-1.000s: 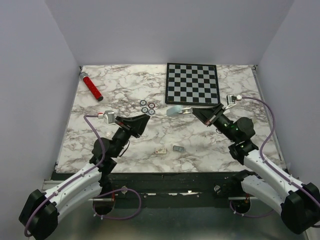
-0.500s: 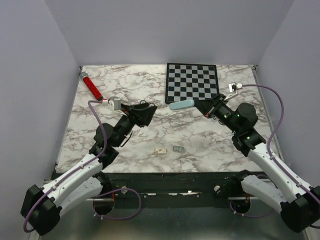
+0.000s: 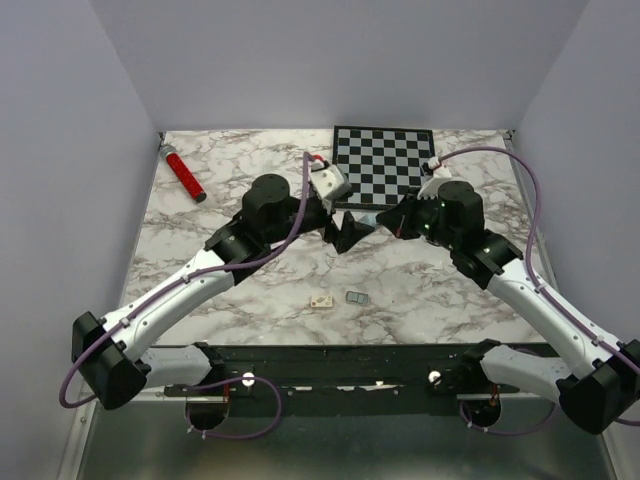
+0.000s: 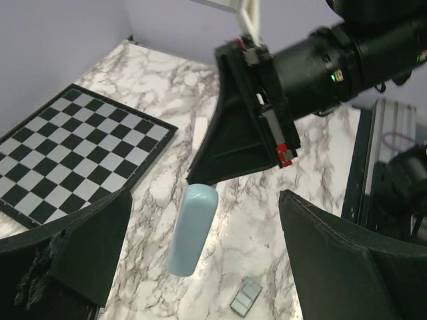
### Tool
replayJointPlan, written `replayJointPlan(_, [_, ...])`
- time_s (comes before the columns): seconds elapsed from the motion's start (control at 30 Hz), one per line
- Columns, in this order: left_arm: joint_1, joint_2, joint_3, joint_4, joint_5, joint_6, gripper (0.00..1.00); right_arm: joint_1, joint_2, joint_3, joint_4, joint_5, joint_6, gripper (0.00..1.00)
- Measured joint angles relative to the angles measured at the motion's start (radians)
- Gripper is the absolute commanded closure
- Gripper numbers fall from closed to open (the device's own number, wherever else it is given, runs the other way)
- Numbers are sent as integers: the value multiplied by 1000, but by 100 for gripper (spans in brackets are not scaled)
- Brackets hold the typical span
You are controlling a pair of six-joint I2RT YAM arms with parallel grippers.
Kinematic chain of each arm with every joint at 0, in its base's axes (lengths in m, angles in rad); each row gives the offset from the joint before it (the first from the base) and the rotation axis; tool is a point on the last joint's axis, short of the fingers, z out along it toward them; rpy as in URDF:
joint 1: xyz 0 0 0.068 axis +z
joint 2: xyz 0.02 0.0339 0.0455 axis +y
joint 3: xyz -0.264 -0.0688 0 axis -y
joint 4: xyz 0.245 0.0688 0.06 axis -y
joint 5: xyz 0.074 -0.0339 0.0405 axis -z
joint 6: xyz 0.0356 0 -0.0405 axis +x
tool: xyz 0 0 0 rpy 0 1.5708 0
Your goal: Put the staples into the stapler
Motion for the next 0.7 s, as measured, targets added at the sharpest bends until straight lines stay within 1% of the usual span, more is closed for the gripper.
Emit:
replayJointPlan(0.13, [-54,81,103,-152,43,176,2,47,26,51,-69,51,-58,99])
replayJointPlan(0.2, [-73,112,145,-224,55,252,4,71,33,67,-90,79,-82,99])
replayJointPlan(0.27, [-84,135,172,-276,63,321,11,93,39,77,-107,106,-101,99])
replayJointPlan(0.33, [-86,148,183,-314,64,369,16,111,43,84,-124,129,-119,99])
replayJointPlan(0.43, [-86,164,186,-347,61,431,26,129,45,86,-137,154,-142,99])
replayJointPlan(0.47, [-86,170,186,-356,60,447,28,134,45,86,-138,161,-145,99])
replayJointPlan(0.6, [-86,190,186,-372,59,488,29,141,46,86,-140,175,-163,99])
replayJointPlan(0.7, [-86,205,187,-375,60,497,34,146,46,86,-143,186,-171,99])
